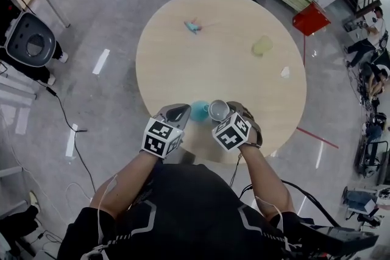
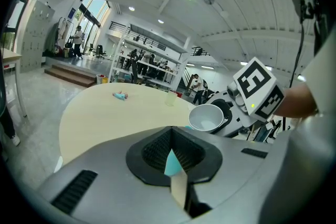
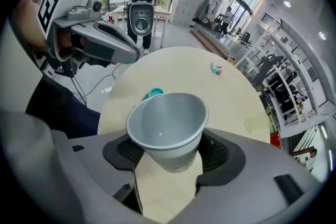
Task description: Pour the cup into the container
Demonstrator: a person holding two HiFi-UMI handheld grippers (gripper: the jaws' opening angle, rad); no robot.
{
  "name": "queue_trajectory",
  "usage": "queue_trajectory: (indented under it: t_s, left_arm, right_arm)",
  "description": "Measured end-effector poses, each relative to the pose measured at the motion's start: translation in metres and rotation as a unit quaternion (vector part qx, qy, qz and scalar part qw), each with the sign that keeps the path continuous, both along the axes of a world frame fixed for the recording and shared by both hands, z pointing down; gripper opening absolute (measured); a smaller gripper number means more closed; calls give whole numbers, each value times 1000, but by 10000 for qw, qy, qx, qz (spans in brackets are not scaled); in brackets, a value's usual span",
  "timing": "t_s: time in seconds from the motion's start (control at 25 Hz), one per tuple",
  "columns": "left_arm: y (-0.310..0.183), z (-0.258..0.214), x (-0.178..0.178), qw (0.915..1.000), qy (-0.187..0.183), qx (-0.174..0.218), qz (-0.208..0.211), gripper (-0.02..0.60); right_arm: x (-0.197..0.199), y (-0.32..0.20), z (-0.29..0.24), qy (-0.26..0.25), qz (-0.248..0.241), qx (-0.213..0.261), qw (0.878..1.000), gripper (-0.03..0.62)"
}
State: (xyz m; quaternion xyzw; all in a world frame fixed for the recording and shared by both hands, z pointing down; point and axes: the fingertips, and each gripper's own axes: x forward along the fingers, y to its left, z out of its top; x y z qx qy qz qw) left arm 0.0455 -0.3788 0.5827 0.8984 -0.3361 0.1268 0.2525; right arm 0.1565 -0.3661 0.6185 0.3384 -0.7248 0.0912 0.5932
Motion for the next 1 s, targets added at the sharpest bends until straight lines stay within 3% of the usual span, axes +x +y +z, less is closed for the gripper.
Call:
queue_trajectory:
  t_s: [1.0]
  left_arm:
    - [0,9,-4,9999,-61,-81,28,0]
  right_arm:
    - [1,-7,-5,357,-244,-75,9990,310]
